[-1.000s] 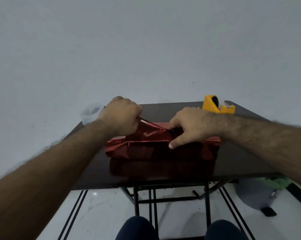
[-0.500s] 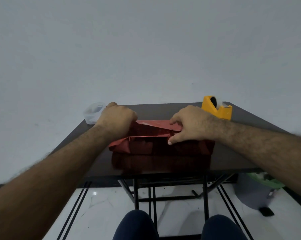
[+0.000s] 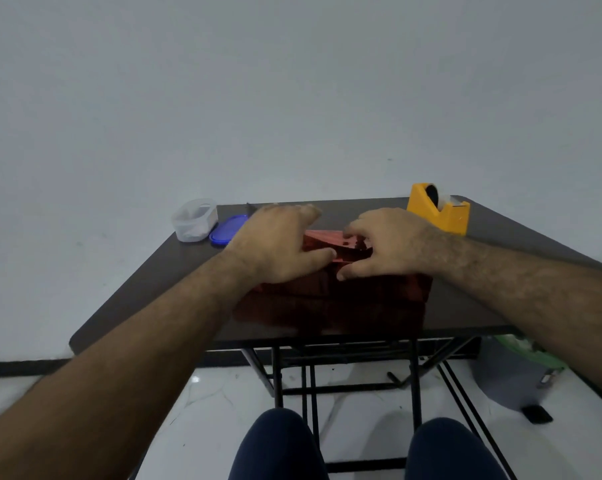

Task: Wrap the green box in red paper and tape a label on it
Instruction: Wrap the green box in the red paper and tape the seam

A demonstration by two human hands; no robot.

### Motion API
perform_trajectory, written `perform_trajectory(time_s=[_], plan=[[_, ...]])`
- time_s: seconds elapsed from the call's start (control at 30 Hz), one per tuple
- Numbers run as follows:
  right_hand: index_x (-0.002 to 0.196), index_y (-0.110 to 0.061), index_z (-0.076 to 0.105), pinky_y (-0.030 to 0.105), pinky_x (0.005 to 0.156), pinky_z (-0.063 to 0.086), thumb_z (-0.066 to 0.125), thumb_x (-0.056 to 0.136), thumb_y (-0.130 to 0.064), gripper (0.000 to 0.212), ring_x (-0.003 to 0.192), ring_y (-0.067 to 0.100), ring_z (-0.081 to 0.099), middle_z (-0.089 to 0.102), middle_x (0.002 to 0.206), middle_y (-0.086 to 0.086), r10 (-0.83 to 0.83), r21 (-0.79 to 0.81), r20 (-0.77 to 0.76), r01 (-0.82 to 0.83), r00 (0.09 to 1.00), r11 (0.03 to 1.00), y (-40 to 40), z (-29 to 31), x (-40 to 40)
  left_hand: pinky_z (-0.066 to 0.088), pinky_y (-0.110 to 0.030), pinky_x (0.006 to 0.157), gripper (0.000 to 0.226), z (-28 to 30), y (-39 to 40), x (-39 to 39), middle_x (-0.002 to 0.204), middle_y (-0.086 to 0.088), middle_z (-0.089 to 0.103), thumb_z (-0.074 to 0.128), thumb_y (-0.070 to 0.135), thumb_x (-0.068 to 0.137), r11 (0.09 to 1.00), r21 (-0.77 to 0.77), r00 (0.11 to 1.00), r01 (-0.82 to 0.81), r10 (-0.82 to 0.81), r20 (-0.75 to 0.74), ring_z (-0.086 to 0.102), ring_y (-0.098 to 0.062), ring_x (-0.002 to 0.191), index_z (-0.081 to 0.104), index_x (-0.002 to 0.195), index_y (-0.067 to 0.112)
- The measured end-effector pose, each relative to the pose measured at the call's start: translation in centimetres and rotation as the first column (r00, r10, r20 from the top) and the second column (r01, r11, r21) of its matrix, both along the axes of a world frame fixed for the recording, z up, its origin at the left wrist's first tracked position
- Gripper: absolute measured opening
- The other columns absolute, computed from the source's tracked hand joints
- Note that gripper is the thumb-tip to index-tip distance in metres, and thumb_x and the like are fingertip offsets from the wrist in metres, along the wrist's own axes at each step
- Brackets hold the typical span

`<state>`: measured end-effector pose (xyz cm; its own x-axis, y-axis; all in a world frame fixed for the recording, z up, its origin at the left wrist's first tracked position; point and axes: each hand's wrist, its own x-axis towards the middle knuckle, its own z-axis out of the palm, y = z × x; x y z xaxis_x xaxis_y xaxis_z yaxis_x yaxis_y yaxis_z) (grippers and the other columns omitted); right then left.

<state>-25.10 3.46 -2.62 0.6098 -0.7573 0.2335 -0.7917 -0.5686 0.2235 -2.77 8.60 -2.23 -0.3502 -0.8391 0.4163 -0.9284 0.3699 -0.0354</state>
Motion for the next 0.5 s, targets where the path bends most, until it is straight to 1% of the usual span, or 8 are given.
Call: perform_trajectory(time_s=[0.03,0.1,0.2,0.27,0.33,0.37,0.43,0.5], plan=[[0.126,-0.031,0.066,0.039,0.081,0.056,0.043,0.062,-0.105,0.100,0.094,0.014,0.060,0.060,0.101,-0.011,-0.001,0.011,-0.016,0.001,1.000,1.000,-0.2,0.0,0.1,0.045,-0.046,0.108,0.075,-0.5,-0.4,0.1,0.111,0.001,0.075,0.048,0.083,0.081,0.998,0.049,0.993,-0.044,0.038,0.111,0.068,-0.029,0.108,0.066,0.124,0.023],[0.121,-0.034,0.069,0.041,0.081,0.058,0.040,0.058,-0.108,0.101,0.092,0.013,0.061,0.060,0.098,-0.013,-0.017,0.035,-0.010,0.017,1.000,0.999,-0.3,0.0,-0.1,0.046,-0.046,0.100,0.073,-1.4,-1.1,1.0,0.075,0.008,0.060,0.042,0.094,0.078,0.992,0.040,0.953,-0.118,0.102,0.285,0.067,-0.026,0.086,0.064,0.099,0.028],[0.107,-0.032,0.069,0.037,0.074,0.058,0.045,0.062,-0.105,0.090,0.082,0.011,0.063,0.065,0.088,-0.013,-0.054,0.032,0.005,0.054,0.999,0.998,0.0,-0.1,-0.3,0.045,-0.042,0.093,0.070,-2.0,-1.1,2.3,0.065,0.011,0.043,0.044,0.095,0.077,0.990,-0.059,0.928,-0.129,0.141,0.345,0.056,-0.021,0.070,0.061,0.087,0.028],[0.099,-0.032,0.065,0.034,0.072,0.054,0.038,0.063,-0.107,0.087,0.074,0.011,0.063,0.063,0.078,-0.013,-0.068,-0.044,-0.071,0.065,0.995,0.997,0.3,-0.2,-0.7,0.040,-0.039,0.084,0.072,-2.3,-1.0,3.0,0.064,0.011,0.047,0.043,0.097,0.074,0.987,-0.112,0.939,-0.117,0.146,0.312,0.051,-0.017,0.067,0.062,0.082,0.028],[0.098,-0.033,0.064,0.038,0.084,0.051,0.028,0.059,-0.111,0.094,0.076,0.012,0.064,0.064,0.077,-0.013,-0.063,-0.114,-0.164,0.044,0.985,0.992,0.2,0.0,-1.2,0.036,-0.036,0.076,0.077,-2.4,-1.0,3.9,0.065,0.010,0.056,0.041,0.099,0.071,0.990,-0.104,0.977,-0.100,0.117,0.178,0.055,-0.014,0.065,0.068,0.081,0.028],[0.099,-0.033,0.065,0.040,0.092,0.048,0.026,0.056,-0.112,0.098,0.078,0.011,0.065,0.066,0.078,-0.014,-0.065,-0.119,-0.195,0.042,0.979,0.992,0.1,0.3,-1.5,0.040,-0.035,0.076,0.078,-2.3,-1.1,4.5,0.068,0.011,0.062,0.042,0.099,0.069,0.993,-0.076,0.992,-0.087,0.093,0.082,0.059,-0.012,0.068,0.073,0.084,0.029],[0.101,-0.034,0.067,0.042,0.099,0.044,0.022,0.051,-0.115,0.106,0.083,0.009,0.066,0.069,0.083,-0.016,-0.077,-0.085,-0.227,0.059,0.971,0.995,-0.2,1.2,-2.2,0.051,-0.038,0.084,0.076,-1.8,-1.2,5.6,0.083,0.014,0.074,0.047,0.097,0.069,0.999,-0.033,0.998,-0.033,0.031,-0.055,0.067,-0.010,0.080,0.080,0.095,0.033],[0.097,-0.034,0.070,0.038,0.093,0.047,0.018,0.047,-0.117,0.110,0.084,0.008,0.067,0.072,0.085,-0.018,-0.082,-0.034,-0.147,0.078,0.986,0.996,-0.6,1.9,-3.1,0.054,-0.040,0.092,0.077,-1.2,-1.2,5.7,0.098,0.015,0.078,0.050,0.095,0.070,0.999,-0.030,0.995,0.012,-0.015,-0.095,0.070,-0.010,0.094,0.081,0.104,0.034]])
